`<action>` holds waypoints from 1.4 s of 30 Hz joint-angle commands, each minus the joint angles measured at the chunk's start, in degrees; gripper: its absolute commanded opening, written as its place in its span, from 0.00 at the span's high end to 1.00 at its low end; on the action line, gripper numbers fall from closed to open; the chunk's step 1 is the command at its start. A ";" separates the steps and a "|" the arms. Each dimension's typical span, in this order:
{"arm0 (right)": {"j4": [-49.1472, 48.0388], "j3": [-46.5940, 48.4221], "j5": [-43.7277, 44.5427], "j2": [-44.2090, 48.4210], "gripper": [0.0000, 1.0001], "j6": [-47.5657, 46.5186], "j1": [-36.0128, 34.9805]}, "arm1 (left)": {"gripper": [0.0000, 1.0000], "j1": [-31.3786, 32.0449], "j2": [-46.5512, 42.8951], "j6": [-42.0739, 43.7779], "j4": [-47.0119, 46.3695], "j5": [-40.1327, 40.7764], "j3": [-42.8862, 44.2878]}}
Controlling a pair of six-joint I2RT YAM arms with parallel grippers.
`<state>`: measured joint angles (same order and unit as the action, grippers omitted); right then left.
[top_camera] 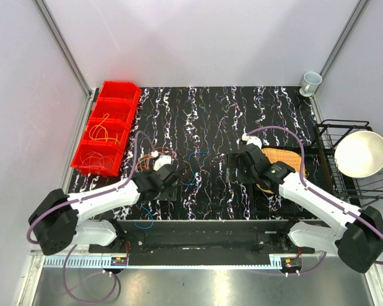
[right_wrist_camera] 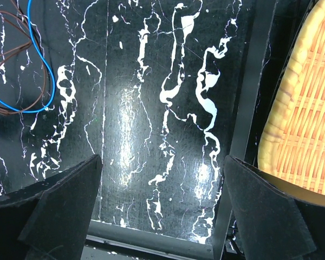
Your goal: Untangle the cables
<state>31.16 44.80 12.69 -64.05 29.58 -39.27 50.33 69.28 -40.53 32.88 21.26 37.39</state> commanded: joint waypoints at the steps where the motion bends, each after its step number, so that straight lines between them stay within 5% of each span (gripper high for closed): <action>1: -1.36 2.49 -0.29 -0.29 0.00 -0.67 -0.11 | 0.23 0.91 3.93 0.28 -2.47 1.42 1.81; 8: -1.36 2.49 -0.38 -0.29 0.00 -0.67 -0.02 | 0.49 1.18 8.42 0.02 -4.49 3.00 2.25; 10: -1.36 2.40 -0.47 -0.37 0.00 -0.67 -0.02 | 0.83 1.18 9.47 -0.16 -4.67 3.35 2.69; 12: -1.45 2.40 -0.56 -0.37 0.00 -0.67 -0.02 | 1.00 1.27 9.56 -0.07 -3.89 3.18 4.00; 17: -1.54 2.40 -0.47 -0.72 0.00 -0.58 -0.11 | 1.00 1.27 4.83 5.19 3.40 1.33 13.74; 23: -1.71 2.31 -0.65 -0.29 0.01 -0.67 -0.02 | 1.00 1.18 -3.09 14.16 15.09 -0.25 42.61; 27: -1.80 1.87 -0.47 1.03 0.00 -0.58 -0.02 | 1.00 1.18 -7.74 18.47 14.32 -3.94 52.08; 42: -7.51 -0.76 -12.50 18.77 0.00 -1.19 -0.02 | 1.00 1.18 -17.06 19.18 -0.71 -14.75 25.02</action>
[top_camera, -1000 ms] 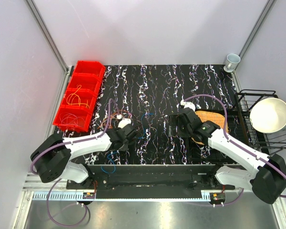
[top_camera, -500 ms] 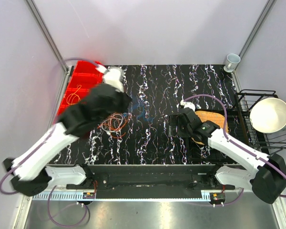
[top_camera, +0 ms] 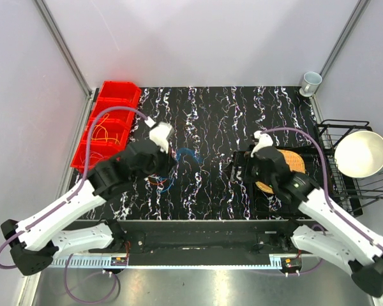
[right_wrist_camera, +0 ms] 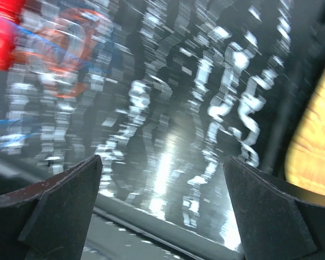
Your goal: Untangle the cables
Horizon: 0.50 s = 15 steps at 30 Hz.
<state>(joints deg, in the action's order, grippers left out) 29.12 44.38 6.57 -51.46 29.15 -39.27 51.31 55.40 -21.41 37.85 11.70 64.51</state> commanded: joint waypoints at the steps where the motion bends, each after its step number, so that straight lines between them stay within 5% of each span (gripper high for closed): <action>1: -6.53 -0.43 -8.05 6.98 0.00 -0.50 -0.02 | 1.00 0.19 -3.28 -0.12 -6.03 -5.90 -2.63; 15: -16.37 -0.96 -20.27 2.69 0.00 0.65 -0.11 | 1.00 0.11 -2.40 0.93 -6.03 -11.08 -1.32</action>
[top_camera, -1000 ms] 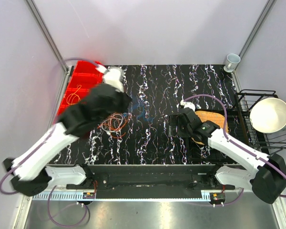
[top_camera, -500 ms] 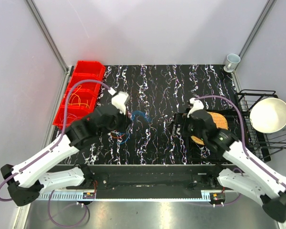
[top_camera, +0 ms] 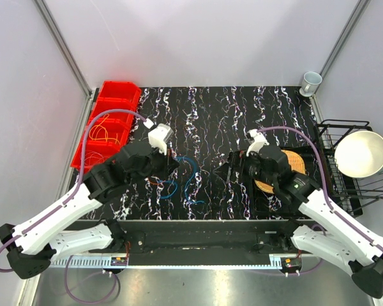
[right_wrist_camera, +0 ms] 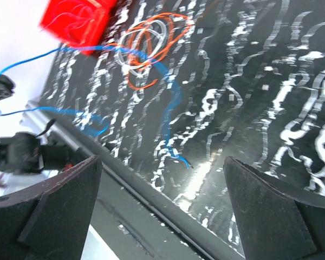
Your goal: Untangle the cables
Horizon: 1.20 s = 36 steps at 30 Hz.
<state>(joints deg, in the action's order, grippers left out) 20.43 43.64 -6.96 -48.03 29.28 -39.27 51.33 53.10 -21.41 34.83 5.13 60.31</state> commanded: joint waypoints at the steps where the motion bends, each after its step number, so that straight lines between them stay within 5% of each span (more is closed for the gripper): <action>1: -8.38 -0.31 -7.36 -1.18 0.00 0.60 -0.11 | 1.00 0.17 -0.02 1.02 -2.58 -4.77 3.84; 15: -18.74 4.87 -14.66 -14.89 0.03 -0.71 -0.02 | 1.00 0.17 -1.77 1.11 -2.40 -11.54 6.57; 25: -22.18 6.37 -15.53 -20.43 0.22 -0.19 -0.02 | 1.00 0.09 -2.92 0.49 -3.63 -11.28 5.96; 28: -22.97 6.20 -16.15 -21.49 0.35 0.25 -0.11 | 1.00 0.17 -3.00 0.32 -4.24 -11.37 5.87; 33: -24.38 6.11 -17.65 -22.19 0.80 1.13 -0.20 | 1.00 0.09 -3.09 -0.83 -6.61 -11.10 4.73; 36: -25.96 6.28 -18.61 -22.02 0.98 2.80 -0.20 | 0.97 0.09 -2.66 -2.32 -9.68 -11.45 2.45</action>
<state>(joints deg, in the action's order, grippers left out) -0.73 47.46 -23.27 -70.30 30.46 -39.27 51.33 50.92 -21.82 31.94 -4.91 64.95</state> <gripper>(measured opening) 0.121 0.011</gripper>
